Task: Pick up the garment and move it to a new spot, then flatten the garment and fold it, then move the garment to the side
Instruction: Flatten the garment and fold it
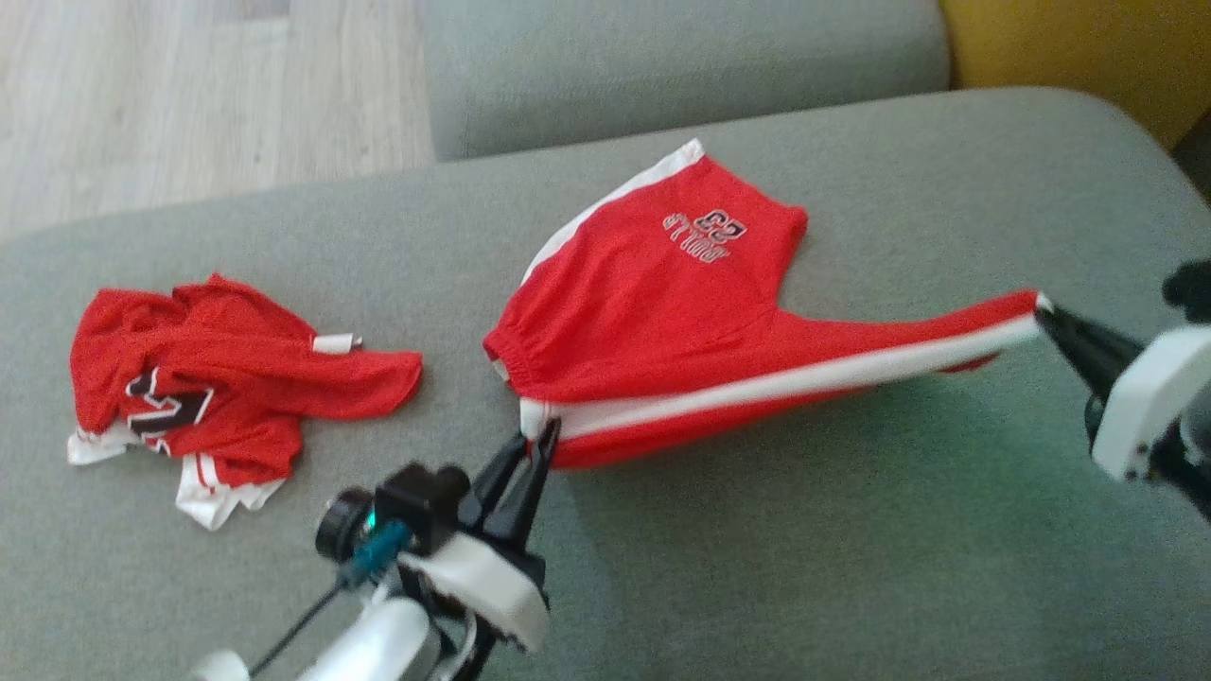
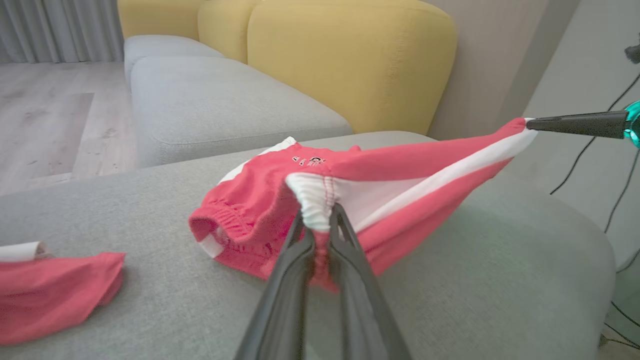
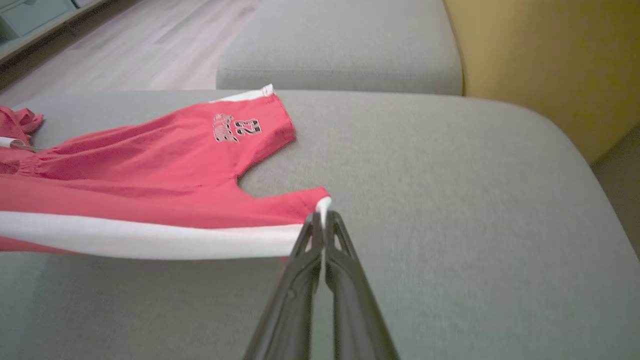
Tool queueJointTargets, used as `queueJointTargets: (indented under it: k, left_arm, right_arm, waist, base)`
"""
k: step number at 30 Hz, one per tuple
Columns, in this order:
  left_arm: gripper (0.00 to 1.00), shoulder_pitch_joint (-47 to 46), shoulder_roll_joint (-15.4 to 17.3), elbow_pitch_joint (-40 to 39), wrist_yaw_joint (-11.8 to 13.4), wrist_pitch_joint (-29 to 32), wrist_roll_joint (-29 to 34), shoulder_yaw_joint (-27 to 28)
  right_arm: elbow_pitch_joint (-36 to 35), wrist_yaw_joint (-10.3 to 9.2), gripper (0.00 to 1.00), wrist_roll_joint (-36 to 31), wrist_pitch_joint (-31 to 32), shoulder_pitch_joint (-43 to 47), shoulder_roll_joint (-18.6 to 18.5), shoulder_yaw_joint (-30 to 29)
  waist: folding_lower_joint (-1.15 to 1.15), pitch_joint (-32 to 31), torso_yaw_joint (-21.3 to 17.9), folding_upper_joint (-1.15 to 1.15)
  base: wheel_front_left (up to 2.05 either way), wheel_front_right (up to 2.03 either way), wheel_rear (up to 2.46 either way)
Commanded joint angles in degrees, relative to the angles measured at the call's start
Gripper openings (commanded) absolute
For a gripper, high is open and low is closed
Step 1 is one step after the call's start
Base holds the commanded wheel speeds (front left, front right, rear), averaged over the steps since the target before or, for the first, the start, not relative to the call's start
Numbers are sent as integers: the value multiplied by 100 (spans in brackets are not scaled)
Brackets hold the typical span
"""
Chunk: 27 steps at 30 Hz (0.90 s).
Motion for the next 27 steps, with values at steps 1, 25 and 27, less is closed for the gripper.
queueJointTargets:
  k: [1, 25, 27]
  left_arm:
    - [0, -513, 156, -172, 67, 9, 49, 286]
    - [0, -3007, -776, 1476, -384, 99, 312, 124]
    - [0, -3123, -849, 1640, -413, 25, 317, 101]
  right_arm:
    - [-133, -5, 0, -193, -82, -380, -133, -188]
    - [1208, -5, 0, -1290, -158, -3407, 347, 359]
    - [1375, -5, 0, -1278, -239, -3534, 367, 463]
  waist:
    - [0, 258, 116, -1]
    - [0, 2258, 1393, -1]
    - [0, 2342, 1452, -1]
  base:
    - [0, 0, 0]
    - [0, 0, 0]
    - [0, 0, 0]
